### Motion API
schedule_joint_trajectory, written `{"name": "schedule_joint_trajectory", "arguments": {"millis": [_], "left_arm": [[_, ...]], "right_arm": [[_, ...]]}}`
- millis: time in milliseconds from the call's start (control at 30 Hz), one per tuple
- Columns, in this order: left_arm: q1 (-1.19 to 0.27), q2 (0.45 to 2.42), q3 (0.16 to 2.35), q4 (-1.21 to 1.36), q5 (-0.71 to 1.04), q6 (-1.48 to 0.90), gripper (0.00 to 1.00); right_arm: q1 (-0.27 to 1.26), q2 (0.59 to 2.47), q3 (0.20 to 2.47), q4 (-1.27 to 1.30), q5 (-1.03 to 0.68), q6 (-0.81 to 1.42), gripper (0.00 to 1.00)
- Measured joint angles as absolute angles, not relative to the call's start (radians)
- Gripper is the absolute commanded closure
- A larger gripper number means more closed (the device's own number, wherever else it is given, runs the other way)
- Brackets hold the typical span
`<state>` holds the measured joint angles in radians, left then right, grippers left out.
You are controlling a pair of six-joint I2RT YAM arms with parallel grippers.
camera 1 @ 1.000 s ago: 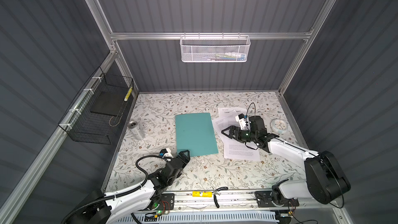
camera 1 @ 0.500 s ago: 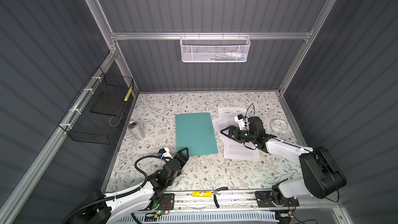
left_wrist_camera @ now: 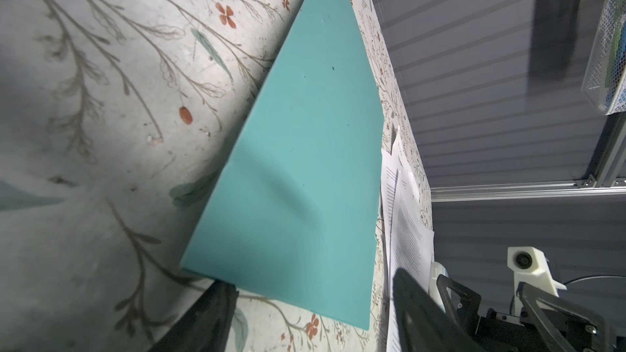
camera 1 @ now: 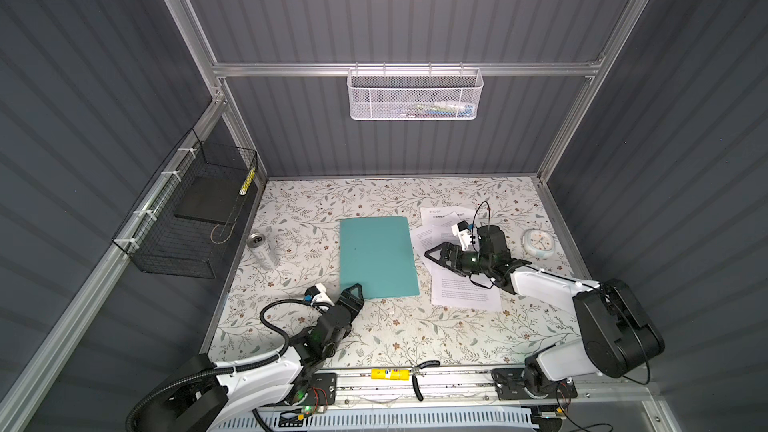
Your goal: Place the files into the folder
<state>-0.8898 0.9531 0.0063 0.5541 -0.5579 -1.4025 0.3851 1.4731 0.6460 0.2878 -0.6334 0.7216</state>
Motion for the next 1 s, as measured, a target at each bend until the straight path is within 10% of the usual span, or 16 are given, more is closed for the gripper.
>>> {"name": "schedule_joint_trajectory", "arguments": {"millis": [1000], "left_arm": [[-0.742, 1.174, 0.017, 0.745, -0.469, -1.349, 0.24]], "right_arm": [[0.385, 1.479, 0.687, 0.261, -0.633, 0.714, 0.03]]}}
